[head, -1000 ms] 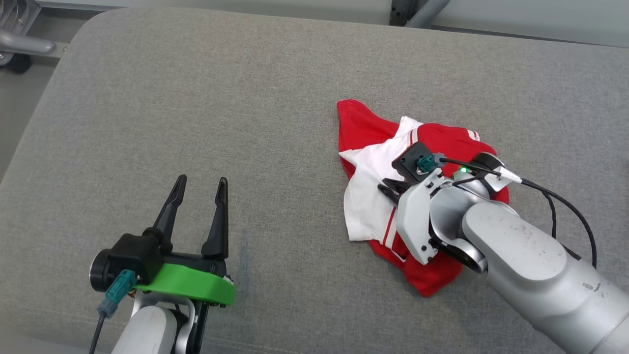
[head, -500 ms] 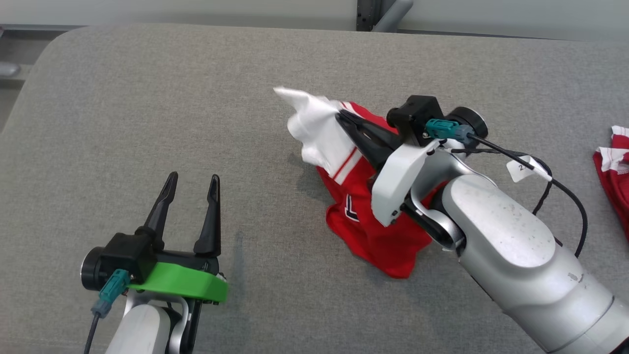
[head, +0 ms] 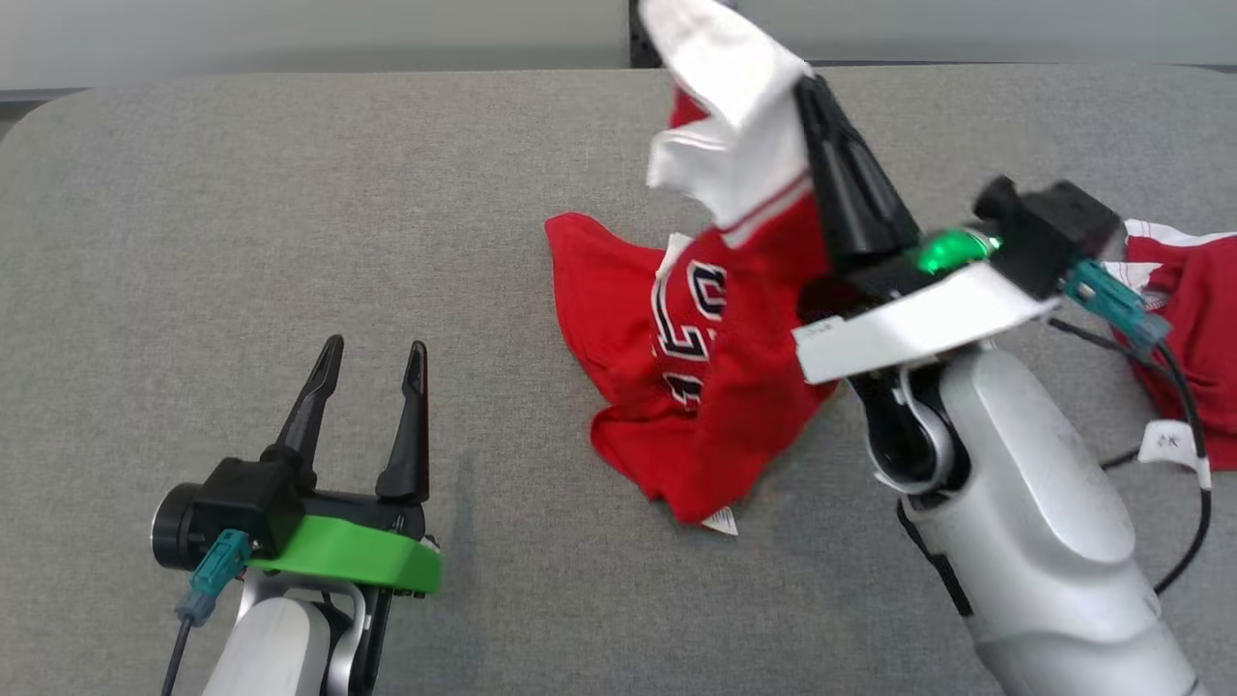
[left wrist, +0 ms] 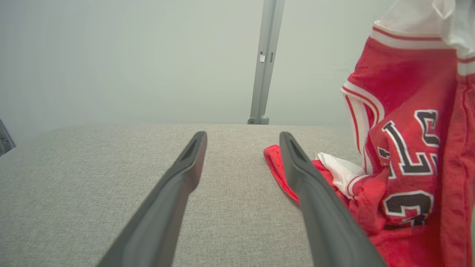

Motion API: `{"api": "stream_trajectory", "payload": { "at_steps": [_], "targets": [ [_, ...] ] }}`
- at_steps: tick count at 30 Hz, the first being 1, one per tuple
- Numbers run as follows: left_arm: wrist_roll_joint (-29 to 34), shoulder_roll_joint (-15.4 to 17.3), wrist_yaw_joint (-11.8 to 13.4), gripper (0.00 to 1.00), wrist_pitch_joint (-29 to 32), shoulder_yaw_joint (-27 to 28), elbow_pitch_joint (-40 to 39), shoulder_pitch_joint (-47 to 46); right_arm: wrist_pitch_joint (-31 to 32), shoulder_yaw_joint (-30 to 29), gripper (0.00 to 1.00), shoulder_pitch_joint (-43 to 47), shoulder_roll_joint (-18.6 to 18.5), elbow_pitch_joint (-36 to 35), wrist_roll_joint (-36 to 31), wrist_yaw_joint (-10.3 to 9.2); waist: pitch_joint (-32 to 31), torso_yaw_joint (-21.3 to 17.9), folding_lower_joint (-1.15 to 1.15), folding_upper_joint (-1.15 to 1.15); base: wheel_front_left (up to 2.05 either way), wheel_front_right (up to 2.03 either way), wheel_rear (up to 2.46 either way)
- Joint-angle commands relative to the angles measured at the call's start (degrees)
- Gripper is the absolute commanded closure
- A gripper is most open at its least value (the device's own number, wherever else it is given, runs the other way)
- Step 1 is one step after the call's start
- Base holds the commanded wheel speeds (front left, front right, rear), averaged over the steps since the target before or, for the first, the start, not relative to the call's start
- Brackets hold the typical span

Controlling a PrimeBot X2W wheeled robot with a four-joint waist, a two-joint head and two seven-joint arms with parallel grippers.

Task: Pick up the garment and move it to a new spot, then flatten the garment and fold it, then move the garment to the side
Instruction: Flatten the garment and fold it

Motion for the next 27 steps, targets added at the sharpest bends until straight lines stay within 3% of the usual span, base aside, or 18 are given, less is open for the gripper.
{"api": "stream_trajectory", "payload": {
  "at_steps": [1, 13, 21, 22, 23, 24, 27],
  "targets": [
    [0.3, 0.0, -0.1, 0.0, -0.2, 0.2, -0.1, 0.2, -0.4, -1.8, 1.0, 2.4, 0.0, 0.0, 0.8, -0.02, 0.2, -0.5, 0.0, -0.01, 0.0, 0.0, 0.0],
    [0.5, 0.0, -0.6, 0.0, -0.2, 0.1, 0.2, -0.1, -0.5, -21.4, 1.0, 20.1, 0.2, 5.2, 0.2, -0.01, 1.4, -2.3, 0.0, -0.01, 0.0, 0.0, 0.0],
    [0.3, 0.5, -0.4, 0.0, -0.2, 0.4, 0.1, 0.4, -0.5, -24.7, 1.0, 22.8, 0.4, 10.4, -0.8, -0.01, 1.5, -3.1, 0.0, -0.01, 0.0, 0.0, 0.0],
    [0.3, 0.5, -0.3, 0.0, -0.2, 0.4, 0.1, 0.6, -0.5, -24.5, 0.8, 22.4, 0.4, 10.6, -1.1, -0.01, 1.4, -3.2, 0.0, -0.01, 0.0, 0.0, 0.0],
    [0.2, 0.6, -0.1, 0.0, -0.2, 0.4, 0.0, 0.8, -0.5, -24.1, 0.16, 22.1, 0.4, 10.9, -1.4, -0.01, 1.2, -3.5, 0.0, -0.01, 0.0, 0.0, 0.0],
    [0.2, 0.6, 0.0, 0.0, -0.2, 0.5, -0.1, 0.8, -0.5, -23.8, 0.0, 22.3, 0.4, 11.0, -1.7, -0.01, 1.0, -3.6, 0.0, -0.01, 0.0, 0.0, 0.0],
    [0.0, 0.7, 0.2, 0.0, -0.2, 0.5, -0.1, 1.3, -0.5, -23.2, 0.0, 23.3, 0.4, 10.8, -3.5, -0.01, 0.2, -3.8, 0.0, -0.01, 0.0, 0.0, 0.0]
  ]
}}
